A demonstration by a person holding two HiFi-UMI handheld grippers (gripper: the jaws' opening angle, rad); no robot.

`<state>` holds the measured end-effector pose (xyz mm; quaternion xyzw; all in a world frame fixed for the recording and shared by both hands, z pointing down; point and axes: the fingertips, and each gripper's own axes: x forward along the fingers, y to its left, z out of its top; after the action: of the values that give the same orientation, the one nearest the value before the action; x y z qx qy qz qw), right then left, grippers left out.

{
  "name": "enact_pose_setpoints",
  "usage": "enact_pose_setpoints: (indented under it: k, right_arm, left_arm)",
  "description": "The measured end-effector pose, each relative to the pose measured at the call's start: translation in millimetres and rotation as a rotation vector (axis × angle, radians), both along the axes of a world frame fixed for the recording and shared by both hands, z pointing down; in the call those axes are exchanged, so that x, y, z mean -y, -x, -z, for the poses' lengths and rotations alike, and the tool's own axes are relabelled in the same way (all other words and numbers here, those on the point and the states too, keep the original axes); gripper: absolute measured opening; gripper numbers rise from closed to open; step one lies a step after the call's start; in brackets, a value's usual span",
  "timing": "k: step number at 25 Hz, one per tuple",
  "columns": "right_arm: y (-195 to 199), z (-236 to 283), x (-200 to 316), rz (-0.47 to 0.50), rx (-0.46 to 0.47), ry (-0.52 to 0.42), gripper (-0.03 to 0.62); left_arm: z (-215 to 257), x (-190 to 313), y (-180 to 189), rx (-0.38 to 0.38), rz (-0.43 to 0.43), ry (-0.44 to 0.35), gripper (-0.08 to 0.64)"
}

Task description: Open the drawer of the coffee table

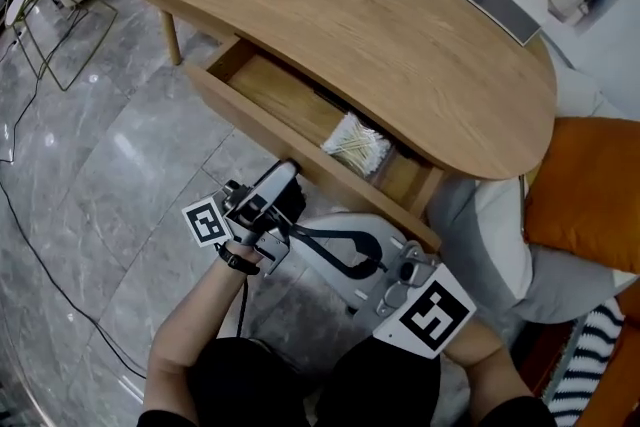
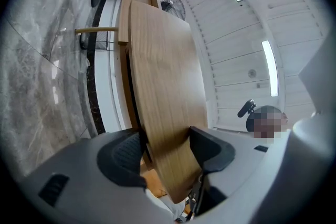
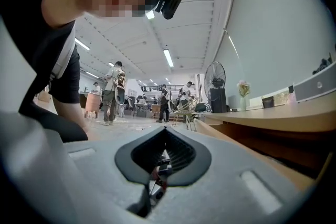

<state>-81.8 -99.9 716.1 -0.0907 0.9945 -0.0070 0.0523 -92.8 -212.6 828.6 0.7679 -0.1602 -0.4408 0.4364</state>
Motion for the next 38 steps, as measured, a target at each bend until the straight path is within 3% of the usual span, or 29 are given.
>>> enact_pose_setpoints:
  k: [11,18,24,32,38]
  right_arm:
    - [-18,32,-33,0.055,0.055,0.141,0.000]
    - [-32,49,-31,0.050,0.077,0.148,0.000]
    - [-27,52,-23,0.046,0.077,0.178,0.000]
    - [-22,59,-4,0.021,0.000,0.319,0.002]
    - [-23,82,-1,-0.018,-0.032,0.398,0.000]
  left_arm:
    - [-2,-28,11,0.007,-0.004,-0.006,0.247]
    - [-4,-30,11,0.019,-0.023,-0.001,0.246]
    - [-5,-30,13,0.079,-0.022,-0.055,0.233]
    - [-4,-27,16,0.042,0.010,-0.026,0.239]
    - [-7,-34,12,0.055,-0.065,0.056,0.242]
